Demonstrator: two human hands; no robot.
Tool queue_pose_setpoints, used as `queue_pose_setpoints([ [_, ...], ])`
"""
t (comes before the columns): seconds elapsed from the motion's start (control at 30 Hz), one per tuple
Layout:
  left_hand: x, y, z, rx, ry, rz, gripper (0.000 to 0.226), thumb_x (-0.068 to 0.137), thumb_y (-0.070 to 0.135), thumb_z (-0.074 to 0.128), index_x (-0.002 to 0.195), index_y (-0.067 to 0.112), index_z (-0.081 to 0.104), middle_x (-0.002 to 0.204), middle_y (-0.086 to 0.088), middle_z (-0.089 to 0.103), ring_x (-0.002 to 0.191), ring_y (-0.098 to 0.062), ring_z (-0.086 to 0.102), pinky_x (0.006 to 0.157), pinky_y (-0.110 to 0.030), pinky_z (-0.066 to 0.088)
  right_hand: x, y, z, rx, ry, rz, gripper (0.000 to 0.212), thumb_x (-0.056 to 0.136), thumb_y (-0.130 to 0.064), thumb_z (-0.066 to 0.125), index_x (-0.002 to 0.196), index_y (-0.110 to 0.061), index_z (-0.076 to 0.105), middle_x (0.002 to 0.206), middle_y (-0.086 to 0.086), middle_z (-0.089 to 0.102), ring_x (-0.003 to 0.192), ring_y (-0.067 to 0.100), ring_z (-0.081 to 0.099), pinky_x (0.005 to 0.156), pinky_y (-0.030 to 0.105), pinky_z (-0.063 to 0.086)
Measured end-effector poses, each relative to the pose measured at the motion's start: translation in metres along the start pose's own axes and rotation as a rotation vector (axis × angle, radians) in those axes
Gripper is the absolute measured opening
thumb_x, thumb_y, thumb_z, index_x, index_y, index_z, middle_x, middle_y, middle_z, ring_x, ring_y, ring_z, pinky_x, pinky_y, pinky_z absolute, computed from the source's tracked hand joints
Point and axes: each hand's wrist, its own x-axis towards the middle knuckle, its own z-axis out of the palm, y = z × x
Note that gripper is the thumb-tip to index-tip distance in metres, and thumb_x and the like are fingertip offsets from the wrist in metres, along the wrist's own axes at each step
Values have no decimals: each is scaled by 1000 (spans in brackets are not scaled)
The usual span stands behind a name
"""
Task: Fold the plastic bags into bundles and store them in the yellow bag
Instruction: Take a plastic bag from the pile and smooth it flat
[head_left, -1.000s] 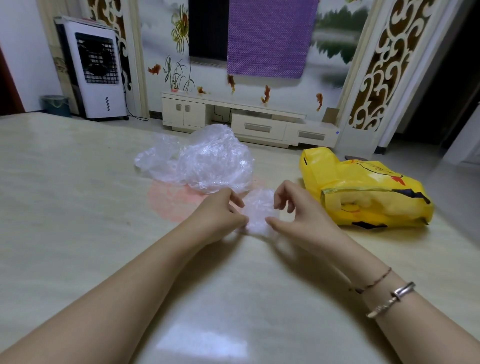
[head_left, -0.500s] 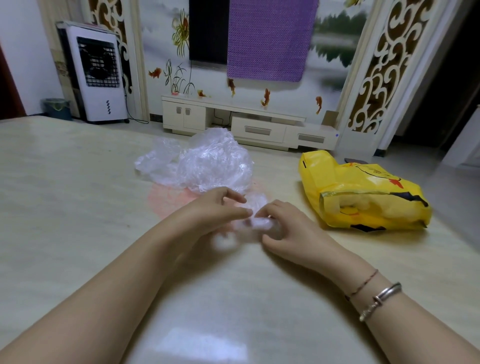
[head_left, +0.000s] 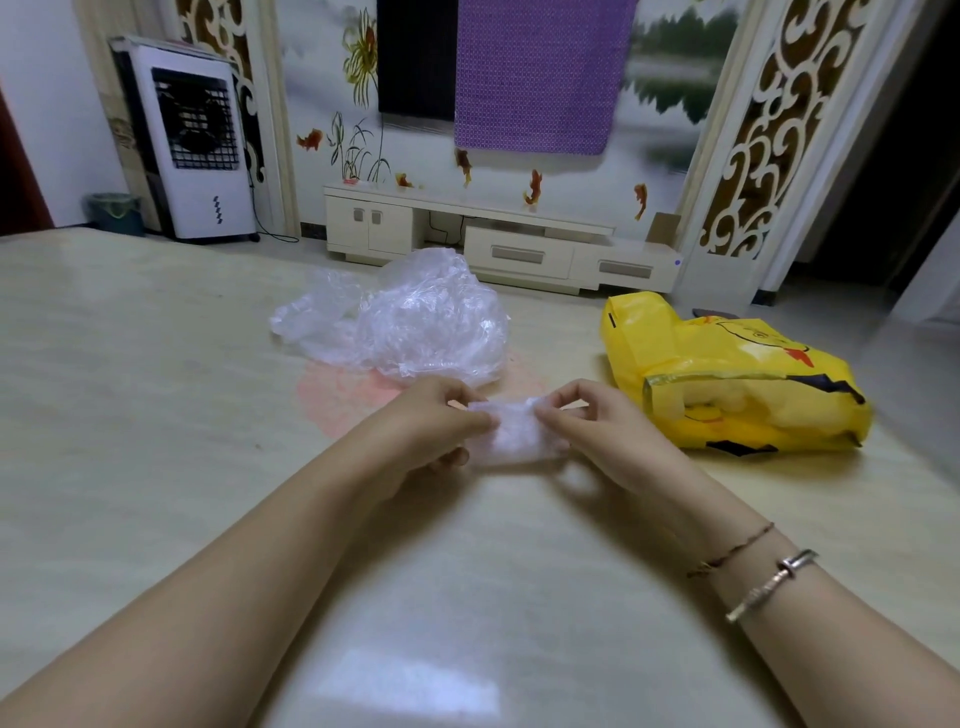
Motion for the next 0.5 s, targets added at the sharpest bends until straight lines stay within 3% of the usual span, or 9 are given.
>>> queue_pose_setpoints([
  [0.07, 4, -2, 2, -26, 33, -34, 4, 91, 15, 63, 89, 17, 59, 70, -8, 57, 46, -15, 48, 38, -16, 29, 6, 4, 4, -21, 62, 32, 13, 90, -18, 65, 84, -9, 57, 50, -4, 57, 42, 3, 50, 46, 17, 37],
  [0.13, 7, -3, 5, -47, 59, -55, 7, 92, 12, 60, 87, 16, 58, 64, -8, 57, 49, -18, 46, 38, -16, 29, 13, 8, 7, -79, 134, 45, 16, 87, -18, 67, 76, -12, 56, 45, -7, 54, 43, 8, 50, 49, 21, 38],
  [0.27, 13, -4, 9, -25, 101, -70, 14, 91, 4, 56, 82, 14, 55, 41, 2, 52, 33, -9, 47, 34, -12, 27, 16, 13, 12, -324, 234, -26, 10, 81, -22, 66, 77, -17, 58, 72, -4, 62, 65, 15, 57, 52, 19, 39],
  [0.37, 14, -2, 10, 5, 122, -74, 12, 91, 3, 55, 84, 13, 56, 52, -3, 54, 31, -6, 49, 33, -11, 28, 15, 13, 13, -416, 174, -54, 15, 81, -21, 65, 95, -20, 60, 96, 0, 60, 77, 14, 54, 54, 17, 35],
  [0.43, 14, -2, 11, 35, 129, -77, 9, 90, 5, 56, 86, 13, 58, 59, -7, 58, 35, -9, 51, 34, -11, 30, 15, 10, 13, -419, 100, -50, 18, 83, -17, 62, 100, -19, 63, 97, 2, 62, 72, 14, 54, 51, 18, 38],
  [0.5, 13, 0, 12, 51, 127, -79, 8, 89, 7, 56, 87, 13, 59, 54, -6, 59, 36, -10, 52, 36, -13, 32, 12, 7, 11, -396, 48, -44, 14, 82, -12, 60, 93, -18, 64, 88, 1, 65, 68, 14, 54, 50, 17, 42],
])
